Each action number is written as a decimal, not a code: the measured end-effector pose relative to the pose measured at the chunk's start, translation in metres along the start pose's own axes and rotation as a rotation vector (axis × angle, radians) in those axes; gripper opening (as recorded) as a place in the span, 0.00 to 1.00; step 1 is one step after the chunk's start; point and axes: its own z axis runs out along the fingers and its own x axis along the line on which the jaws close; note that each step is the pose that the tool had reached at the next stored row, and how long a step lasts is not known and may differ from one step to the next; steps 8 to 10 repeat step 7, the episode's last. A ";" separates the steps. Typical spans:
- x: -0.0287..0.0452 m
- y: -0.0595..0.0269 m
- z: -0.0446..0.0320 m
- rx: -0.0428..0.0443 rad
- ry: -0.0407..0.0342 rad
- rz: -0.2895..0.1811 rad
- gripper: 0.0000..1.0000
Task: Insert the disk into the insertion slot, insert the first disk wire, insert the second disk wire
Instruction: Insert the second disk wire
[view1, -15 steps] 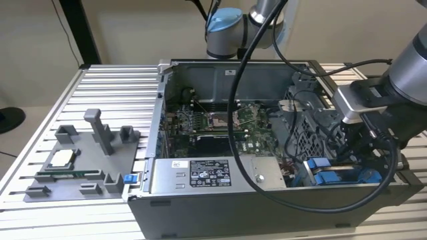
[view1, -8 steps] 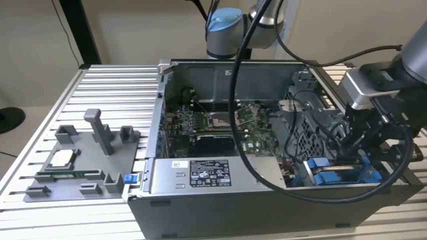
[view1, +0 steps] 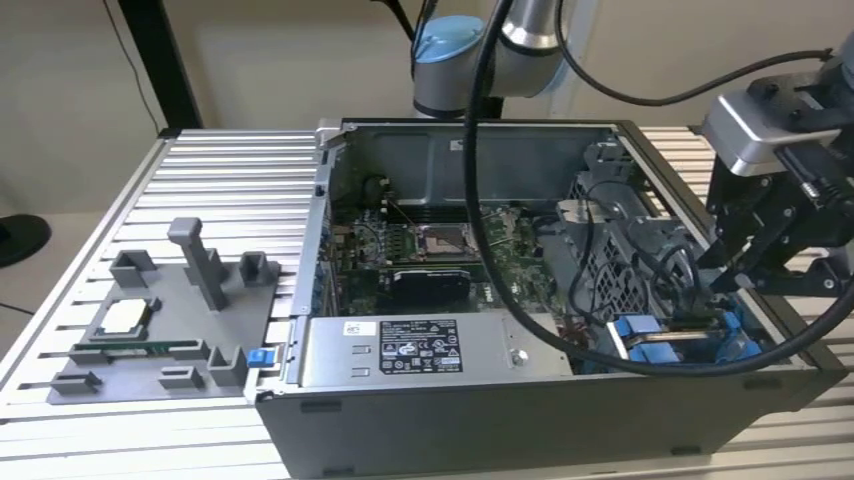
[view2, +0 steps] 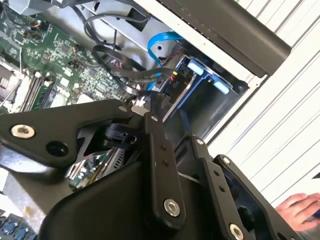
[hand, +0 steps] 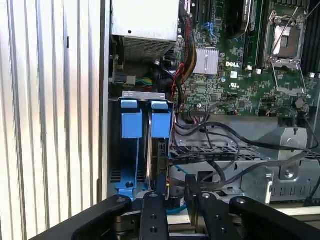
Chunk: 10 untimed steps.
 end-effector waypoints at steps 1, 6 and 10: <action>-0.0001 0.0000 -0.0004 0.0000 0.0001 0.000 1.00; -0.0002 0.0000 -0.0005 0.0000 0.0001 0.000 1.00; -0.0002 0.0000 -0.0006 0.0000 0.0002 0.000 1.00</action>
